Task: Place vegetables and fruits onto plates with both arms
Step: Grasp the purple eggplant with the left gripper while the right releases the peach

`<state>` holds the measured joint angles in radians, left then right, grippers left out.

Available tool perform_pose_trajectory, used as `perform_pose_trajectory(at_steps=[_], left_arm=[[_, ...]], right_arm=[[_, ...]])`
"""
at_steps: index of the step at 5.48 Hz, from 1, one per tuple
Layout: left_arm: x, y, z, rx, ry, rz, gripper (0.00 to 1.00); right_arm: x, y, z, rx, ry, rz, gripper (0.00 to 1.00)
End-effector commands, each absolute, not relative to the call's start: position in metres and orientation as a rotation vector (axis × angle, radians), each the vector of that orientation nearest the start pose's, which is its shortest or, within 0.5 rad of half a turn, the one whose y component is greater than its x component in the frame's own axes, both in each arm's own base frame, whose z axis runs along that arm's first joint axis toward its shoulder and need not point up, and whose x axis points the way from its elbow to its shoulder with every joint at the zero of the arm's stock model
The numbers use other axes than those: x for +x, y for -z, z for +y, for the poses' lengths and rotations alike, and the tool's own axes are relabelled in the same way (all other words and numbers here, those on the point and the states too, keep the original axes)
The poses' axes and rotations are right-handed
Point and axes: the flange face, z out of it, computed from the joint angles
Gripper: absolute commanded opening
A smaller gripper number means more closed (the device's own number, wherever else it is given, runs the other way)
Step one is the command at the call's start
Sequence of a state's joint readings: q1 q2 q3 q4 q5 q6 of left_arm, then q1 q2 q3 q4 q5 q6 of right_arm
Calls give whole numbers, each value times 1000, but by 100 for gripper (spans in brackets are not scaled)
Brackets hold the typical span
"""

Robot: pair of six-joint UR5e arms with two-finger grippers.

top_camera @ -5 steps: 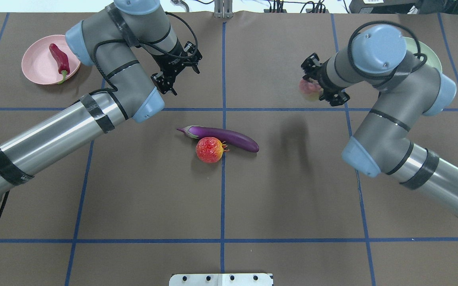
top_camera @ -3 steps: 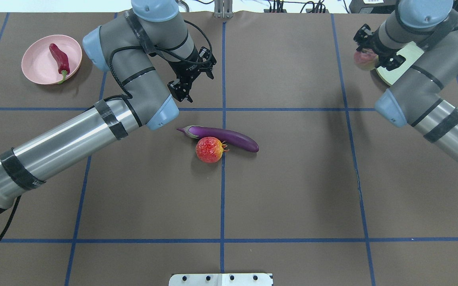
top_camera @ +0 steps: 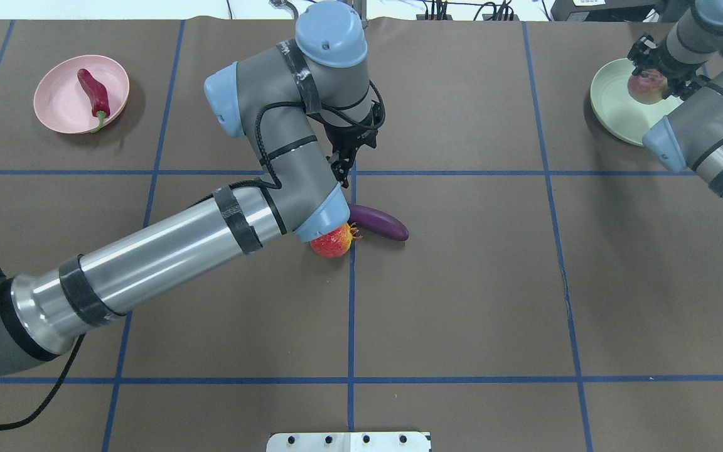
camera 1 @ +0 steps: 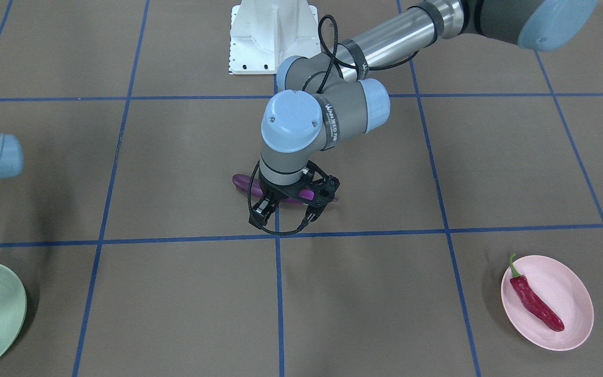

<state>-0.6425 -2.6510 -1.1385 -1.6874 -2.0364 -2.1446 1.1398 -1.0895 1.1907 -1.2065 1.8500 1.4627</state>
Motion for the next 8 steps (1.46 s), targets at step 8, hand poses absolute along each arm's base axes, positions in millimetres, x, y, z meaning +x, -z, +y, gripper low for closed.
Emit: perform_pose_trajectory(at_steps=[8], left_arm=[[692,-134,-499,-394,1082,727,97]], right_arm=[[-170,-534,-702,-24,-945,-658,100]])
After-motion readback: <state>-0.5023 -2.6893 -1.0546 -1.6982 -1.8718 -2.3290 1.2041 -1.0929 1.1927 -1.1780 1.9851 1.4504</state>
